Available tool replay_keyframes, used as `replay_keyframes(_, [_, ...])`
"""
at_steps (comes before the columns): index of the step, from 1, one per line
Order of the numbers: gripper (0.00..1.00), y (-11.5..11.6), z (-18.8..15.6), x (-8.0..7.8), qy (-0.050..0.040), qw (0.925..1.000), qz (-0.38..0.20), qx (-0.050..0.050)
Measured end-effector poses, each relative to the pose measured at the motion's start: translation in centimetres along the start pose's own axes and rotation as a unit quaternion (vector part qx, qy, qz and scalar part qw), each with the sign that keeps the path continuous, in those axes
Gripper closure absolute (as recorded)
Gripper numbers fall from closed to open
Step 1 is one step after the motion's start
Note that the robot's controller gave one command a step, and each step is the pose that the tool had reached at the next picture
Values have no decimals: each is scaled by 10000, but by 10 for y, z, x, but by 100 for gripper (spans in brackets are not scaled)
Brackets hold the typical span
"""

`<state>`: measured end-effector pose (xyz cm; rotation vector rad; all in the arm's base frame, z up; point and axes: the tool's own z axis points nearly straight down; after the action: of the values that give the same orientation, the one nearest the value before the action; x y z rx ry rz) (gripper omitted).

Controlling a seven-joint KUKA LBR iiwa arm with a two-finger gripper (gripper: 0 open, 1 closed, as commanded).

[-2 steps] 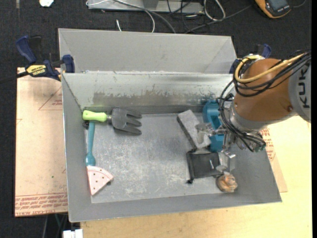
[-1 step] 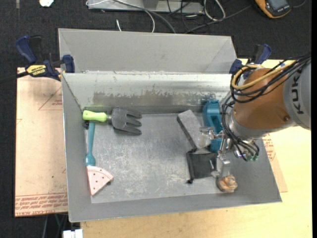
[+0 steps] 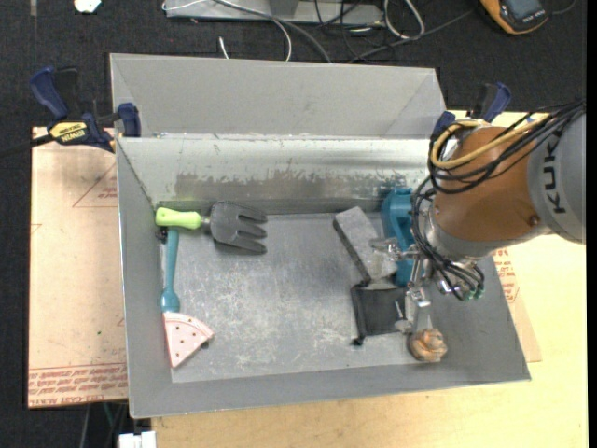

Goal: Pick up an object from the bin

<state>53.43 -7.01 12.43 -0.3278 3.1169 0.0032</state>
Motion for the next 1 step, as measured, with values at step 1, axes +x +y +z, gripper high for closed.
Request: replay_keyframes(1, [0,2,12,-1,-11,9867,-1625,-2])
